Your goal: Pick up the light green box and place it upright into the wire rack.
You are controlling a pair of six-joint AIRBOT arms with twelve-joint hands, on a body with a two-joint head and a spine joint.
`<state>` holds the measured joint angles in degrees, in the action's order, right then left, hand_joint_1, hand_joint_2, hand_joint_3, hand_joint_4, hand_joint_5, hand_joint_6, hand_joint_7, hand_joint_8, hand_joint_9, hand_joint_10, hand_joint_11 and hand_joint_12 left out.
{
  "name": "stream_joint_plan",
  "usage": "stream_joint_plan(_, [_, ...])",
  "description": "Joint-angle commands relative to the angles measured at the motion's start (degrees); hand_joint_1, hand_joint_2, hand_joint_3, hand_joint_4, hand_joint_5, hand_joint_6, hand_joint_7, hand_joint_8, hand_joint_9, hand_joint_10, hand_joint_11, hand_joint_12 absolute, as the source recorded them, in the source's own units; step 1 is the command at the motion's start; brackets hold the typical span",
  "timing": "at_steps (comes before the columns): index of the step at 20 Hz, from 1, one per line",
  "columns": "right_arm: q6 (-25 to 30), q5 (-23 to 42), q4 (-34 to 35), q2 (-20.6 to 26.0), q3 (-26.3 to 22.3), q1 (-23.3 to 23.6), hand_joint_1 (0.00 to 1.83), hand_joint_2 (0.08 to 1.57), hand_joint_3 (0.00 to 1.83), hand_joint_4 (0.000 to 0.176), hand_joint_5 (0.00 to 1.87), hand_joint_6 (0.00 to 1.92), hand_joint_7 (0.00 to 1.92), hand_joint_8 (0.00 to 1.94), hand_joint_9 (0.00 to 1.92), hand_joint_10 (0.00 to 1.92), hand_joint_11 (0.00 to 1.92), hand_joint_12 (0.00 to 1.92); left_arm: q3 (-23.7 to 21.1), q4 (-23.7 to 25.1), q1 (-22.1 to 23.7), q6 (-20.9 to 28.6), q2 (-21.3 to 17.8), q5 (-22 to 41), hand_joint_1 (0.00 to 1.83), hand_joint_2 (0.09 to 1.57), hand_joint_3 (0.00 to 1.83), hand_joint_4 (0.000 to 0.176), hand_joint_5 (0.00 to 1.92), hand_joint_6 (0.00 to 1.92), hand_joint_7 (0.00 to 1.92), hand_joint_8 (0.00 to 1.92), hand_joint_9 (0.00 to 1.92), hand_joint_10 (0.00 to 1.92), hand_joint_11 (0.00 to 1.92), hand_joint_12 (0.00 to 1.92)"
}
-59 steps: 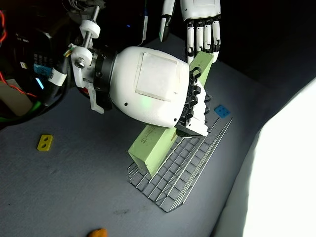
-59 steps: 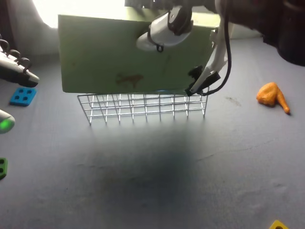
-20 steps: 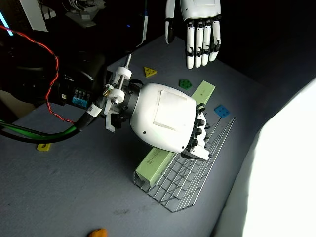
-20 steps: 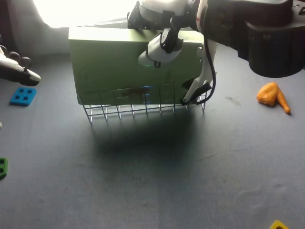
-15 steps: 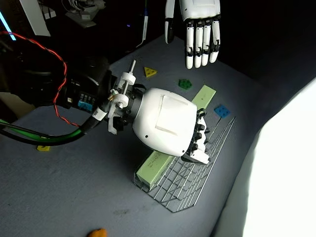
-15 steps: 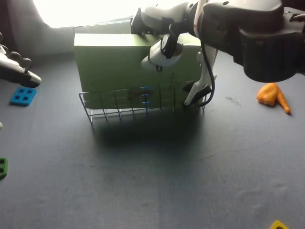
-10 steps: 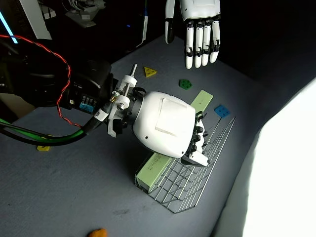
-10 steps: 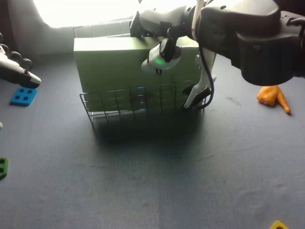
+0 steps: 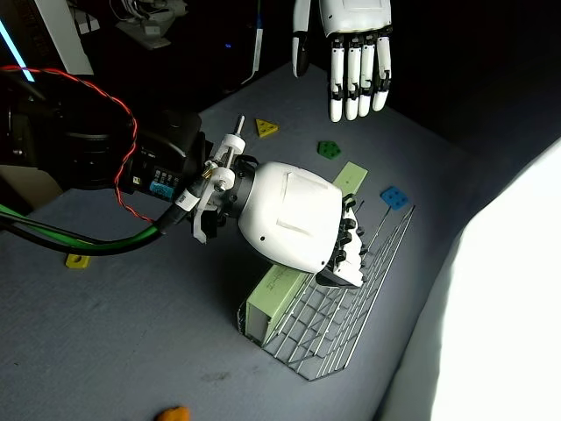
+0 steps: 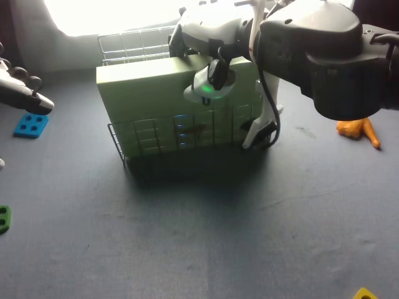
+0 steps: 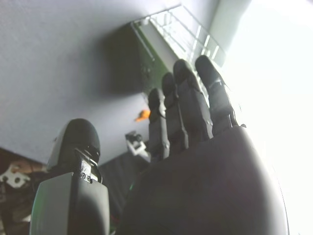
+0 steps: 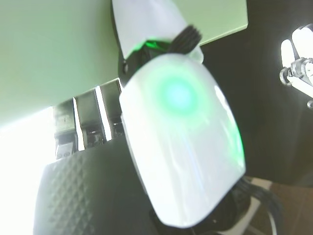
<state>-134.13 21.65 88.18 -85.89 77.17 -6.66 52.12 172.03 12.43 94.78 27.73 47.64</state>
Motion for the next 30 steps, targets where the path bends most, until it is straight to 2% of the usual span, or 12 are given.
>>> stream_joint_plan(1, [-0.22,1.34,-2.0,0.36,0.27,0.17,1.06,1.12,0.0,0.0,0.64,0.64,0.54,0.95,0.42,1.42,0.33,1.86,-0.14,0.55,0.29,-0.02,0.1,-4.87,0.49,1.26,0.0,0.024,0.3,0.0,0.34,0.0,0.35,0.01,0.0,0.65])
stream_joint_plan(2, [-0.2,1.34,-2.03,0.36,0.27,0.2,1.05,1.11,0.0,0.0,0.69,0.5,0.54,0.94,0.42,1.41,0.33,1.86,-0.14,0.55,0.28,-0.02,0.1,-4.87,0.49,1.26,0.0,0.024,0.3,0.0,0.34,0.0,0.35,0.01,0.0,0.65])
stream_joint_plan(7, [-0.17,1.18,-2.04,0.42,0.26,0.28,1.05,1.11,0.0,0.0,0.69,0.48,0.54,0.94,0.42,1.41,0.33,1.86,-0.12,0.55,0.08,-0.02,0.1,-4.87,0.49,1.26,0.0,0.024,0.3,0.0,0.34,0.0,0.35,0.01,0.0,0.65])
stream_joint_plan(8, [-0.18,1.01,-2.04,0.46,0.25,0.32,1.03,1.11,0.0,0.0,0.73,0.33,0.58,0.89,0.42,1.41,0.32,1.86,-0.12,0.55,0.05,-0.02,0.09,-4.87,0.49,1.26,0.0,0.027,0.28,0.0,0.32,0.0,0.33,0.0,0.0,0.65])
stream_joint_plan(10, [-0.19,0.99,-2.04,0.64,0.22,0.52,1.03,1.11,0.0,0.0,0.76,0.27,0.58,0.88,0.42,1.41,0.32,1.86,-0.12,0.55,-0.06,-0.02,0.07,-4.87,0.49,1.26,0.0,0.028,0.28,0.0,0.31,0.0,0.33,0.0,0.0,0.65])
stream_joint_plan(16, [-0.16,0.59,-2.0,1.98,-0.99,1.65,1.01,1.12,0.0,0.0,0.72,0.22,0.53,0.86,0.37,1.37,0.28,1.81,-0.1,0.55,-0.08,-0.02,0.07,-4.87,0.5,1.25,0.0,0.03,0.3,0.01,0.34,0.01,0.35,0.01,0.0,0.68])
stream_joint_plan(17, [-0.16,0.56,-2.0,2.01,-1.01,1.62,1.0,1.1,0.0,0.0,0.72,0.15,0.59,0.65,0.4,1.16,0.26,1.75,-0.09,0.55,-0.12,-0.02,0.07,-4.87,0.45,1.26,0.0,0.031,0.3,0.0,0.35,0.01,0.34,0.0,0.0,0.65])
stream_joint_plan(18, [-0.18,0.54,-2.0,2.01,-1.01,1.49,1.0,1.1,0.0,0.0,0.72,0.15,0.59,0.65,0.4,1.16,0.26,1.75,-0.09,0.55,-0.14,-0.02,0.07,-4.87,0.45,1.26,0.0,0.031,0.3,0.0,0.35,0.01,0.34,0.0,0.0,0.65])
stream_joint_plan(19, [-0.18,0.49,-2.0,2.02,-1.01,1.41,0.99,1.1,0.0,0.0,0.72,0.09,0.61,0.54,0.4,1.11,0.25,1.74,-0.09,0.55,-0.14,-0.02,0.07,-4.87,0.46,1.26,0.0,0.029,0.3,0.0,0.35,0.0,0.34,0.0,0.0,0.61])
stream_joint_plan(28, [-0.16,0.13,-1.99,2.69,-1.76,2.08,0.98,1.1,0.0,0.0,0.72,0.07,0.62,0.51,0.4,1.1,0.24,1.74,-0.02,0.55,-0.14,-0.02,0.07,-4.87,0.47,1.26,0.0,0.029,0.3,0.0,0.35,0.0,0.34,0.0,0.0,0.6])
stream_joint_plan(30, [0.15,0.13,-1.92,4.25,-3.05,3.1,1.0,1.08,0.0,0.0,0.71,0.05,0.57,0.58,0.37,1.21,0.26,1.75,-0.01,0.55,-0.14,-0.02,0.07,-4.87,0.43,1.27,0.0,0.033,0.29,0.0,0.34,0.0,0.33,0.0,0.0,0.6])
